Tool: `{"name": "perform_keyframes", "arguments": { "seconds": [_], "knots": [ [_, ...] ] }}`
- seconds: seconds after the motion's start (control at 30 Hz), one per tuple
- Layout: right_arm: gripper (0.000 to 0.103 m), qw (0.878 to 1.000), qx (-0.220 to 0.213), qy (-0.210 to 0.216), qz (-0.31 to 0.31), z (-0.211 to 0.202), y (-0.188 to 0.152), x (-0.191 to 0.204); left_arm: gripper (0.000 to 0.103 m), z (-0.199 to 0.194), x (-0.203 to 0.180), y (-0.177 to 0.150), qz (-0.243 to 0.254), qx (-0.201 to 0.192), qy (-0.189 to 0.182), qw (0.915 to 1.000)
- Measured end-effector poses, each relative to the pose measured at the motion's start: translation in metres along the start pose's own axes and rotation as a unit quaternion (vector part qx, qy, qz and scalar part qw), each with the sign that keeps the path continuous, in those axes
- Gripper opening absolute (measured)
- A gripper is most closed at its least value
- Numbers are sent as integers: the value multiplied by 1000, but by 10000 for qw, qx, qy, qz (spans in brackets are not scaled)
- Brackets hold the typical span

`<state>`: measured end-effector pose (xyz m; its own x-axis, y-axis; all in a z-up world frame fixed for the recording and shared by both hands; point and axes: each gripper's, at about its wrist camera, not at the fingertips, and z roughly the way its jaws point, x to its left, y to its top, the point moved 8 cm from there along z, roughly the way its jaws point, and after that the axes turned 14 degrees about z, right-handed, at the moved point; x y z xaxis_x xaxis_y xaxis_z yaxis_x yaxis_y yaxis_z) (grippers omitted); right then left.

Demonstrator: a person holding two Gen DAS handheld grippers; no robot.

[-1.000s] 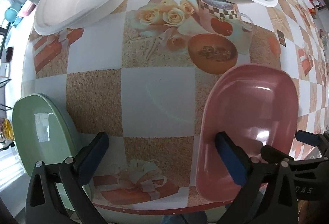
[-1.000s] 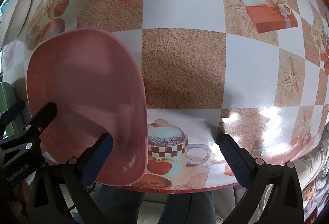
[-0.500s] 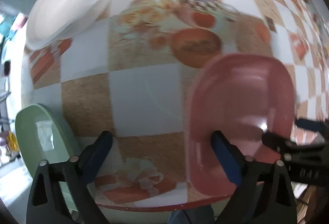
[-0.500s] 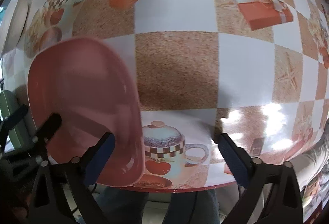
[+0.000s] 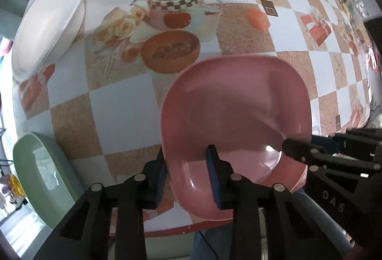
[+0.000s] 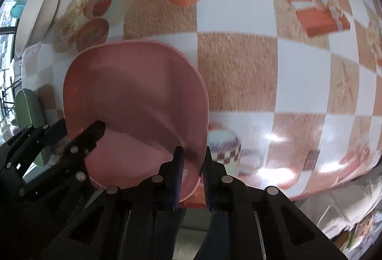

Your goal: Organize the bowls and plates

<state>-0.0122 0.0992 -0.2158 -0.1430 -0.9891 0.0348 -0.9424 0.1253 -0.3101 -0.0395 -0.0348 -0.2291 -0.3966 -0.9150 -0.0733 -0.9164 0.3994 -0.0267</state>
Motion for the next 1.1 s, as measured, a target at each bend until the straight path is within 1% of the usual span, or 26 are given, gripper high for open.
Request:
{"name": "perform_keyframes", "arguments": {
  "seconds": [0.13,0.33,0.47,0.63,0.73,0.77,0.83,0.97,1.07,1.1],
  "knots": [
    [17,9999,65,-58,-136,-4,-9,6,33,-11,-5,-2,114,-76,182,9997],
    [17,9993,28,-5,-372,-23,-15,28,33,-36,0,-2,-48,-289,314,9991],
    [17,9980,-61,-11,-629,-36,-20,56,33,-53,15,-9,-265,-485,449,9975],
    [17,9952,-174,-3,-959,-49,-22,94,33,-69,32,-24,-597,-604,508,9951],
    [17,9926,-215,-20,-1194,-53,-25,123,33,-79,44,-33,-782,-672,616,9928],
    [17,9916,-219,-18,-1276,-54,-26,132,33,-82,41,-38,-832,-684,644,9921],
    [17,9893,-214,-11,-1446,-55,-30,154,33,-87,51,-48,-997,-710,706,9900],
    [17,9830,-206,-21,-1824,-57,-40,196,33,-94,84,-76,-1355,-738,783,9849],
    [17,9796,-95,20,-2006,-50,-51,224,33,-96,106,-94,-1629,-722,823,9805],
    [17,9793,-54,43,-2025,-47,-57,227,33,-91,121,-97,-1685,-707,832,9796]
  ]
}}
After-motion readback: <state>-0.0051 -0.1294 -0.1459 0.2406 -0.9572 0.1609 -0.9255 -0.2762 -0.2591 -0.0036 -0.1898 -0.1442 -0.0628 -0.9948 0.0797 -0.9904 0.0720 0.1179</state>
